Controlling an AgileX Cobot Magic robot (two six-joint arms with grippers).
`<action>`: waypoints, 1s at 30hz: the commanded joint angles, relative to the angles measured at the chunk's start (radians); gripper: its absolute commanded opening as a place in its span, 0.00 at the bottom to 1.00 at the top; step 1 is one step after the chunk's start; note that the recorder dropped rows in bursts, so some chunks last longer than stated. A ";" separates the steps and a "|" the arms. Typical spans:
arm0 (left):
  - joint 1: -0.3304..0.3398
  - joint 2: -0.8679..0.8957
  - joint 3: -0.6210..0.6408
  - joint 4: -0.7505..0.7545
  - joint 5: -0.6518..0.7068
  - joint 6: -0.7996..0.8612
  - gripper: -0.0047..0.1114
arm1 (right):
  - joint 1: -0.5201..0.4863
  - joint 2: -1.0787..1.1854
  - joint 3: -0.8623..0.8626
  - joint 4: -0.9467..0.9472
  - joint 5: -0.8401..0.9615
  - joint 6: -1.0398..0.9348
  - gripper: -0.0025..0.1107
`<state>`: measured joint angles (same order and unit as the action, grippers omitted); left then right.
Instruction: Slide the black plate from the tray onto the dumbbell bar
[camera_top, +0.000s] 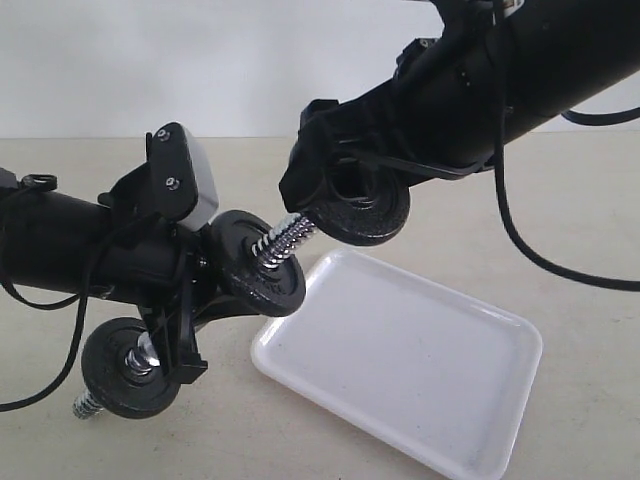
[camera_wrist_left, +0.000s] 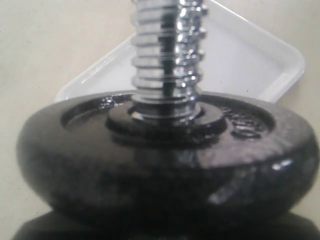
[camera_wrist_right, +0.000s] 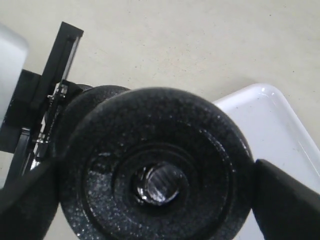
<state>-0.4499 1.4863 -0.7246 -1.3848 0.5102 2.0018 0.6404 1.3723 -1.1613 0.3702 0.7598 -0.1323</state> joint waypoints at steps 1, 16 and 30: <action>-0.005 -0.044 -0.037 -0.194 0.128 0.044 0.08 | 0.009 -0.014 -0.003 0.127 -0.034 -0.046 0.02; -0.005 -0.044 -0.037 -0.197 0.197 0.081 0.08 | 0.009 -0.014 -0.003 0.201 -0.026 -0.109 0.02; -0.003 -0.044 -0.037 -0.191 0.271 0.130 0.08 | 0.009 -0.014 -0.003 0.297 0.078 -0.187 0.02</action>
<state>-0.4347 1.4863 -0.7160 -1.4309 0.5823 2.1120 0.6250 1.3567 -1.1613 0.4681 0.8305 -0.2754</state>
